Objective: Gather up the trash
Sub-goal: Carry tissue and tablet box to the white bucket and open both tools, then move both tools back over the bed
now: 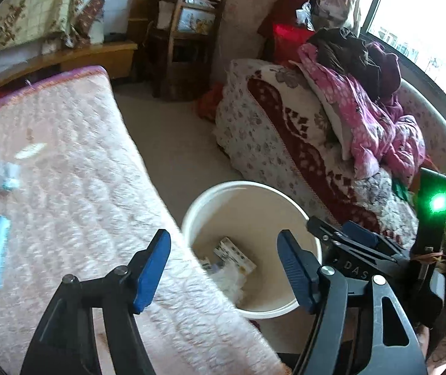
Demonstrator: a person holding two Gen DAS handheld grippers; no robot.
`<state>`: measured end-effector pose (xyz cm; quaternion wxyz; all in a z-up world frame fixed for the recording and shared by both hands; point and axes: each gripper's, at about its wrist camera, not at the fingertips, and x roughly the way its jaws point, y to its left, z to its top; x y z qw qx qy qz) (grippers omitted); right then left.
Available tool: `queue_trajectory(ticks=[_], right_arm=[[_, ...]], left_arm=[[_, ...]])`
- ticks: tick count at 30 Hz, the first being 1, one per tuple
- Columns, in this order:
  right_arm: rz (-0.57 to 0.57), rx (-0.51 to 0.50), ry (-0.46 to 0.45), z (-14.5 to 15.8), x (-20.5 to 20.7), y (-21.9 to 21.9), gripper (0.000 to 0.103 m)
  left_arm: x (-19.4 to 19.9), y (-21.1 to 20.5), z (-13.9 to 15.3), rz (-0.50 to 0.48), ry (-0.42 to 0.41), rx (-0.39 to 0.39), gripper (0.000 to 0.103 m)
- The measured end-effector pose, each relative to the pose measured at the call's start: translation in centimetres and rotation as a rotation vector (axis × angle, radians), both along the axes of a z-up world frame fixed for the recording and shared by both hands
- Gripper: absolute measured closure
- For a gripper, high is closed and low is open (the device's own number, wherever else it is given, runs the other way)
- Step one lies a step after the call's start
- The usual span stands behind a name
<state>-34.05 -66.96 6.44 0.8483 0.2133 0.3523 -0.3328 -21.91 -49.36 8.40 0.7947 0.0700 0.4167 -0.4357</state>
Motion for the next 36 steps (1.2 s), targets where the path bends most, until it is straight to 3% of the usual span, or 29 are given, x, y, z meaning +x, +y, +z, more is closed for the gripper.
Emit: queue_trajectory(ticks=[7,22,29,36], right_arm=[[0.034,-0.033,-0.017,1.7,-0.1,2.7,0.025],[0.148,-0.049,-0.045,4.1,0.0,10.3,0.025],[0.204,-0.083,-0.04,5.5,1.1,14.1,0.025],[0.285,-0.094,-0.044,6.3,2.5,17.8,0.025]], left_arm=[[-0.9,3.5,1.9,0.068,-0.104,0.027,0.032],[-1.8,13.3,4.4,0.214,-0.174,0.029,0.032],[-2.0,18.8,5.8,0.278,-0.187,-0.006,0.032],[-1.2,25.4,6.9,0.339,-0.136,-0.02,0.027]])
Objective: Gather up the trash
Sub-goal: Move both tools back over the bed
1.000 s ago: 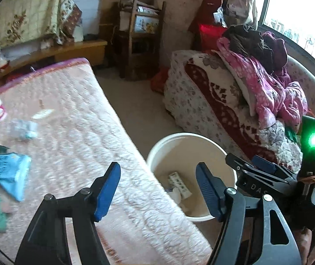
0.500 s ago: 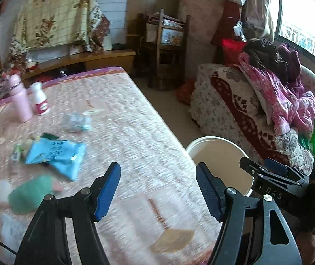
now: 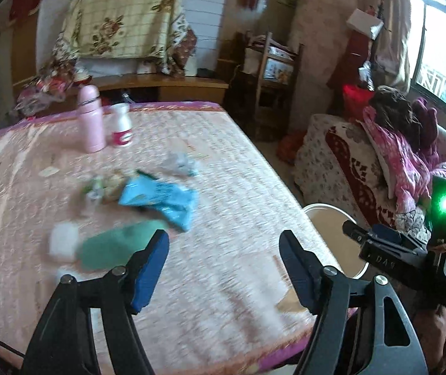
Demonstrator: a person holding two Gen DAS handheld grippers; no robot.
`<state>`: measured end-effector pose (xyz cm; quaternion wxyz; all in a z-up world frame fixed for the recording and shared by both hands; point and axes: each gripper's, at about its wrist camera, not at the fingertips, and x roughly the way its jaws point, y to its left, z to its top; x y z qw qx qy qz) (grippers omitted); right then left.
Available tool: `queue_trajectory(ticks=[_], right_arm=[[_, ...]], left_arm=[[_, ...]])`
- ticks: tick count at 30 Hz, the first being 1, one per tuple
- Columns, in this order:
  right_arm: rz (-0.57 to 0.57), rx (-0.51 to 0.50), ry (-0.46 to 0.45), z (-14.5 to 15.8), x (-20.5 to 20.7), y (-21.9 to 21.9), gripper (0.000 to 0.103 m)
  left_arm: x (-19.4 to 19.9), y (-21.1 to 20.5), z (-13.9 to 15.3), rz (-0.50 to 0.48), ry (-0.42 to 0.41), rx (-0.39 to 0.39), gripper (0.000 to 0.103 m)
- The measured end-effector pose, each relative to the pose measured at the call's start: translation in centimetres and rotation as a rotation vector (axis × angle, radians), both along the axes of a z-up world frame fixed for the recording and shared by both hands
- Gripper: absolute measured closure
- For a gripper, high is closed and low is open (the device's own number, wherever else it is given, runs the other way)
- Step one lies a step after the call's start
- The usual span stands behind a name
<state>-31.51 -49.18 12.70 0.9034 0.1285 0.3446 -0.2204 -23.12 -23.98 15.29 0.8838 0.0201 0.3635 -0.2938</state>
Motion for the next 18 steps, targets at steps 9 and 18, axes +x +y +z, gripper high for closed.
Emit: queue_trajectory(ticks=[9,18], right_arm=[[0.177,0.023,-0.006,0.0,2.7,6.4,0.025],[0.32,0.084,0.025,-2.0,6.4,12.0,0.025]], left_arm=[[0.4,11.6,-2.5,0.121,0.048,0.153,0.024],[1.3,16.8,-6.4,0.177,0.127,0.145,0.019]])
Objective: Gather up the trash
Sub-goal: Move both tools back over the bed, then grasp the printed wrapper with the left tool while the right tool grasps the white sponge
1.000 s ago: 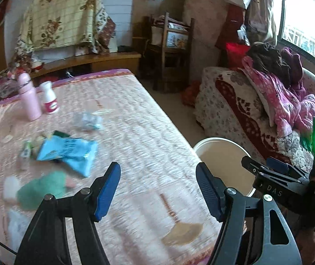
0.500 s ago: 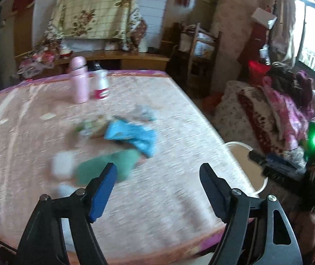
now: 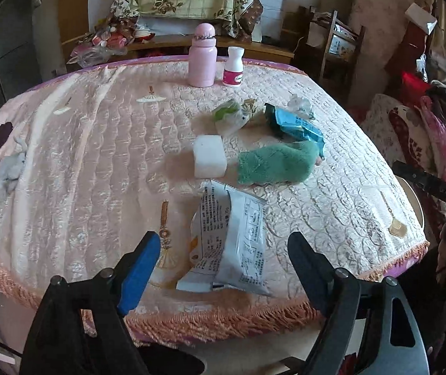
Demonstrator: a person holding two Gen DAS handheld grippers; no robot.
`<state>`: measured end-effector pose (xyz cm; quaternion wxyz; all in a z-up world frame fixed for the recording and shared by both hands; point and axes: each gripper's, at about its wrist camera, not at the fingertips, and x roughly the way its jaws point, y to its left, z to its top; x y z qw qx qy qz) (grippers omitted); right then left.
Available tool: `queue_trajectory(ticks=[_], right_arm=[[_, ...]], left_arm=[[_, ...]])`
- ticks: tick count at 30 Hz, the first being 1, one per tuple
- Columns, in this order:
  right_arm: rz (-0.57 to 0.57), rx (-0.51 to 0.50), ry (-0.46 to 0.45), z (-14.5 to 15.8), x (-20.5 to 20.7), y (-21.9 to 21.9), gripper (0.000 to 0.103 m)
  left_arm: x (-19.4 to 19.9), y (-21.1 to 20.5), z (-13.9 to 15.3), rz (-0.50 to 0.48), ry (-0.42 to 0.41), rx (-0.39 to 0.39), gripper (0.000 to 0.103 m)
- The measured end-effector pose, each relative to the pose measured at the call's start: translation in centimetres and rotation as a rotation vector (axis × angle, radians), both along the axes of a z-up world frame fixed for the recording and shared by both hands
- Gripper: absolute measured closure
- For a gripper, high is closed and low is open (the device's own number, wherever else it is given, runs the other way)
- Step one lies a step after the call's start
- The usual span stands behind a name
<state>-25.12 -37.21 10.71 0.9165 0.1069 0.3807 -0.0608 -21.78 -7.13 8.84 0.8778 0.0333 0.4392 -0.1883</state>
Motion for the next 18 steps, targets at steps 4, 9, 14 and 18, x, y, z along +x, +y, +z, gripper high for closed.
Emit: queue_trajectory(ticks=[4,9,14,18], right_arm=[[0.051,-0.015,0.013,-0.3,1.3,2.0,0.025],[0.117,-0.019,0.025,-0.9,3.1,3.8,0.025],[0.129,0.002,0.052,-1.8,4.5,4.6,0.025],[0.162,-0.018,0.074,-2.2,5.9,5.3,0.025]], left_arm=[[1.4,-1.6,-1.5,-0.031,0.008,0.029,0.018],[3.6,-3.5,-4.5,-0.046,0.049,0.085,0.018],[4.6,-3.5,-6.4,-0.048,0.077,0.075,0.045],[4.9,-1.8,-4.7,-0.021,0.052,0.023,0.059]])
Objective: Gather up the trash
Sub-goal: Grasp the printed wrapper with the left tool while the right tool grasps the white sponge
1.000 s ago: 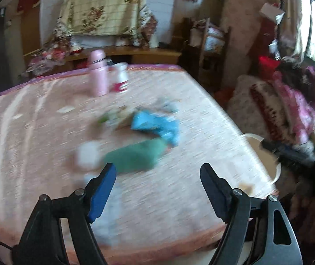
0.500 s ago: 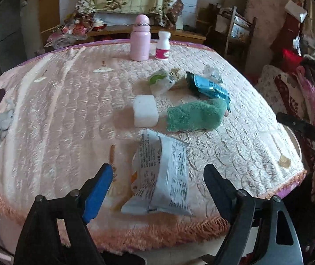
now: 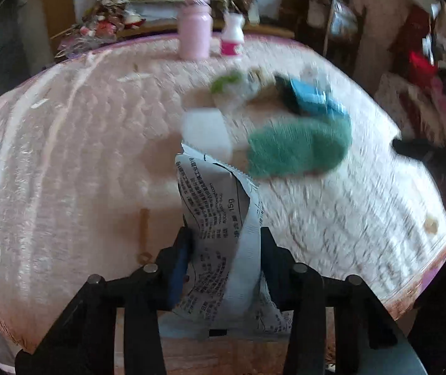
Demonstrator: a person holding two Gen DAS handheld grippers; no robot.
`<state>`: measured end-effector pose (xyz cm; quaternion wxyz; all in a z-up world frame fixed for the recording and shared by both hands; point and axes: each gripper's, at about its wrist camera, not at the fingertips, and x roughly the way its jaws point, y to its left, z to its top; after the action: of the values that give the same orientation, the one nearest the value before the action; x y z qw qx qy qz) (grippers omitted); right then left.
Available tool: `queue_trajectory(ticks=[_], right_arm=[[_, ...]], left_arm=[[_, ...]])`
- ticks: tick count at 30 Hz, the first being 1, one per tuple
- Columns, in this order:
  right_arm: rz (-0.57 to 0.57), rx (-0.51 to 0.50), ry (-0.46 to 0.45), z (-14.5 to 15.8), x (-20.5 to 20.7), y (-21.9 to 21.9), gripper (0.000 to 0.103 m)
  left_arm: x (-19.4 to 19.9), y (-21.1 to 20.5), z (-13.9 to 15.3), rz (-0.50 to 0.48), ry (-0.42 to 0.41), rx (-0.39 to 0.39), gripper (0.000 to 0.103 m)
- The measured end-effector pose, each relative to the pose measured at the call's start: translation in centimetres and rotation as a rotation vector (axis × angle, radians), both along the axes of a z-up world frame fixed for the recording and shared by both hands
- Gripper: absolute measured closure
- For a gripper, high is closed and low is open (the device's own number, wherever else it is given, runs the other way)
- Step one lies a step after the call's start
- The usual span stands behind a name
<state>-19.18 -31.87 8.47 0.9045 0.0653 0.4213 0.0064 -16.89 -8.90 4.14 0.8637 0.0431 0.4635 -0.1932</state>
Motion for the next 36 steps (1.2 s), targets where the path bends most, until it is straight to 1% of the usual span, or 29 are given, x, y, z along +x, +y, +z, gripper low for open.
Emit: queue_trajectory(ticks=[2,5,8,10,12,14,17,18,20,21,22,24,25,26,27,28,30,33,36], right_arm=[[0.031,-0.01,0.008,-0.1,0.9,0.5,0.025],[0.068,0.004,0.022,-0.1,2.3,1.4,0.025],[0.146,0.094,0.027,0.1,3.8,3.2,0.025],[0.192,0.135,0.04,0.1,5.2,5.0,0.025],[0.238,0.165,0.031,0.0,6.6,6.8,0.025],[0.265,0.152,0.046,-0.4,8.3,8.8,0.025],[0.29,0.153,0.1,-1.9,11.1,11.4,0.025],[0.292,0.151,0.117,-2.5,11.9,12.0,0.026],[0.29,0.127,0.147,-3.9,13.3,13.3,0.037],[0.292,0.12,0.164,-4.6,14.0,13.9,0.045],[0.294,0.119,0.177,-5.1,14.3,14.2,0.047],[0.297,0.119,0.205,-6.3,15.0,14.7,0.048],[0.296,0.113,0.212,-6.8,15.1,14.9,0.05],[0.294,0.099,0.199,-6.8,15.0,15.0,0.056],[0.291,0.08,0.19,-6.7,14.8,15.1,0.06],[0.292,0.089,0.184,-6.4,14.4,14.9,0.062],[0.299,0.113,0.163,-5.4,13.6,14.5,0.062],[0.318,0.137,0.108,-3.0,11.3,13.6,0.062],[0.299,0.15,0.057,-0.9,8.9,11.8,0.062]], left_arm=[[0.4,1.4,1.5,0.025,-0.011,-0.049,0.059],[1.1,2.5,2.7,0.062,-0.044,-0.044,0.059],[2.3,3.9,2.9,0.112,-0.05,-0.025,0.059],[2.8,4.9,3.0,0.143,-0.05,-0.026,0.059],[2.9,6.2,3.3,0.179,-0.066,-0.015,0.059],[3.0,7.4,3.5,0.21,-0.076,-0.014,0.059],[3.2,9.0,3.8,0.249,-0.084,-0.024,0.059],[3.5,9.3,3.8,0.254,-0.087,-0.026,0.059],[3.6,9.8,3.7,0.265,-0.093,-0.028,0.059],[3.5,9.9,3.6,0.269,-0.094,-0.028,0.059],[3.5,10.1,3.5,0.272,-0.091,-0.03,0.059],[3.7,10.4,3.2,0.275,-0.08,-0.041,0.059],[3.7,10.5,3.1,0.276,-0.079,-0.043,0.059],[3.7,10.5,3.1,0.278,-0.08,-0.044,0.059],[3.7,10.5,3.1,0.278,-0.079,-0.048,0.059],[3.7,10.4,3.1,0.277,-0.078,-0.057,0.059],[3.6,10.1,3.4,0.271,-0.078,-0.076,0.059],[3.1,8.9,4.3,0.243,-0.09,-0.102,0.059],[2.5,7.3,5.1,0.207,-0.101,-0.119,0.059]])
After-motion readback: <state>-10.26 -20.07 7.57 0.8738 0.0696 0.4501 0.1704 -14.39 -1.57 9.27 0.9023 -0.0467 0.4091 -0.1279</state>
